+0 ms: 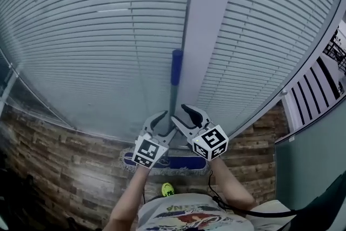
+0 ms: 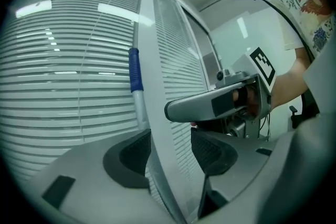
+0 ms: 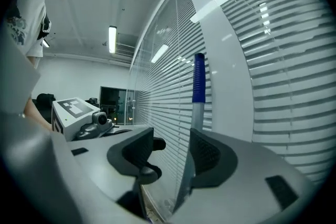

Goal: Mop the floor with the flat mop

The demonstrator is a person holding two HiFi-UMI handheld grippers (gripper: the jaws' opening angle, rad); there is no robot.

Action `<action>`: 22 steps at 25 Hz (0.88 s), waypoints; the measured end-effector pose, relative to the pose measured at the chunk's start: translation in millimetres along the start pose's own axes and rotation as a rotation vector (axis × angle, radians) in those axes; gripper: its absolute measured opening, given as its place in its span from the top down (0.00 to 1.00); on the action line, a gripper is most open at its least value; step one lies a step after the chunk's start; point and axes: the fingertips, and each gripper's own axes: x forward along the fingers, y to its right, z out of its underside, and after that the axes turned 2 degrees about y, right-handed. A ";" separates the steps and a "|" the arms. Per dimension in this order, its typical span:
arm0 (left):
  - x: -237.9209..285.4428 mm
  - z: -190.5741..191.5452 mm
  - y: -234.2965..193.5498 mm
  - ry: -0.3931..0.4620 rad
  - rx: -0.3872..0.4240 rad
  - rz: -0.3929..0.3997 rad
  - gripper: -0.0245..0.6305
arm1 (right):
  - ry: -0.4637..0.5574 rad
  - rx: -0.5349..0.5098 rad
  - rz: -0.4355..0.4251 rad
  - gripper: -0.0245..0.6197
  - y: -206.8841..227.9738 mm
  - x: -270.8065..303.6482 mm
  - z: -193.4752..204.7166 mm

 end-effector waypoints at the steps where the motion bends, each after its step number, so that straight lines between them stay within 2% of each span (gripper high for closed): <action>1: 8.8 0.3 -8.1 0.004 0.001 -0.003 0.63 | -0.002 0.002 0.010 0.66 8.7 6.8 -0.5; 7: 46.5 -9.7 -40.7 0.041 -0.008 -0.013 0.56 | -0.006 0.011 0.036 0.60 39.7 40.2 -13.8; 12: 60.7 -6.0 -49.5 0.058 -0.025 -0.010 0.55 | -0.002 -0.009 0.024 0.58 45.0 61.7 -19.4; 15: 74.2 -4.5 -57.5 0.046 -0.009 -0.002 0.56 | 0.022 -0.009 0.012 0.58 53.9 76.7 -33.9; 16: 77.2 -5.9 -59.3 0.044 -0.008 0.003 0.62 | 0.024 -0.011 0.001 0.58 54.7 81.5 -38.4; 17: 77.9 -6.2 -60.1 0.045 -0.018 0.008 0.74 | 0.024 -0.010 -0.005 0.58 55.0 84.2 -40.1; 18: 76.4 -4.7 -58.8 0.050 -0.039 0.015 0.75 | 0.028 -0.003 -0.004 0.59 55.6 83.5 -39.0; 20: 69.3 0.9 -48.4 0.070 -0.074 0.025 0.75 | 0.063 0.025 -0.005 0.78 54.0 73.2 -32.1; 22: 60.6 1.2 -36.4 0.089 -0.066 0.021 0.76 | 0.108 0.058 -0.019 0.79 45.7 61.1 -30.8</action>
